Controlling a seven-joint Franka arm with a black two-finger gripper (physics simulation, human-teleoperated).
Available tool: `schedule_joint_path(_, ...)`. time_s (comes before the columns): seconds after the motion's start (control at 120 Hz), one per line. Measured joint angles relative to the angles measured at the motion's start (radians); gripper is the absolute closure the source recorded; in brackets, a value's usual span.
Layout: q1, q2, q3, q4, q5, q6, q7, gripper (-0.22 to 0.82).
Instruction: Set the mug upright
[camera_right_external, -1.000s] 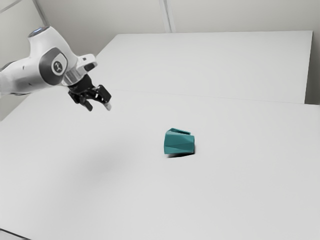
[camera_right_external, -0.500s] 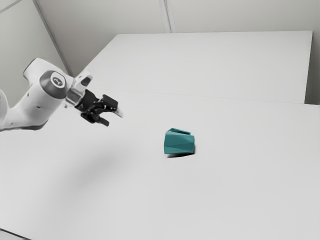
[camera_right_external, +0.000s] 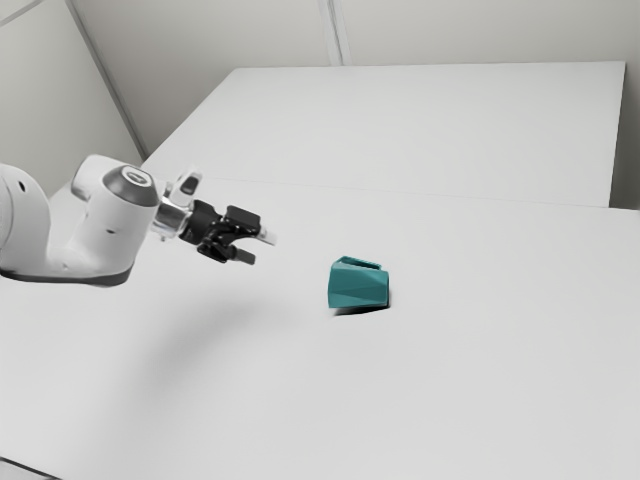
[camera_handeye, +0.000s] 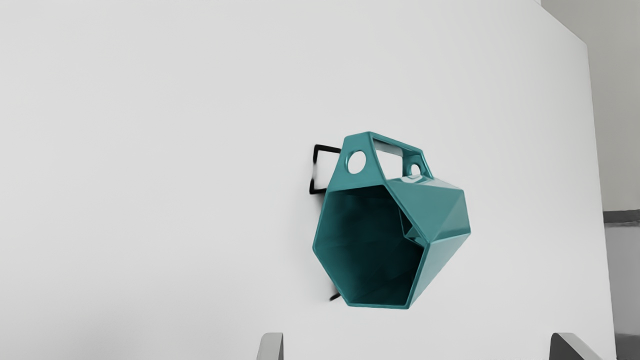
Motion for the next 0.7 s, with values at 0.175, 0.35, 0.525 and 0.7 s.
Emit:
schedule_joint_path(0.175, -0.002, 0.046, -0.013, 0.005, -0.064, -0.008, 0.066, 0.03)
schedule_joint_path(0.35, -0.006, 0.092, -0.047, 0.011, -0.128, -0.012, 0.117, 0.03)
schedule_joint_path(0.525, -0.005, 0.131, -0.074, 0.033, -0.168, -0.014, 0.156, 0.04)
schedule_joint_path(0.7, -0.003, 0.167, -0.095, 0.045, -0.205, -0.015, 0.186, 0.04)
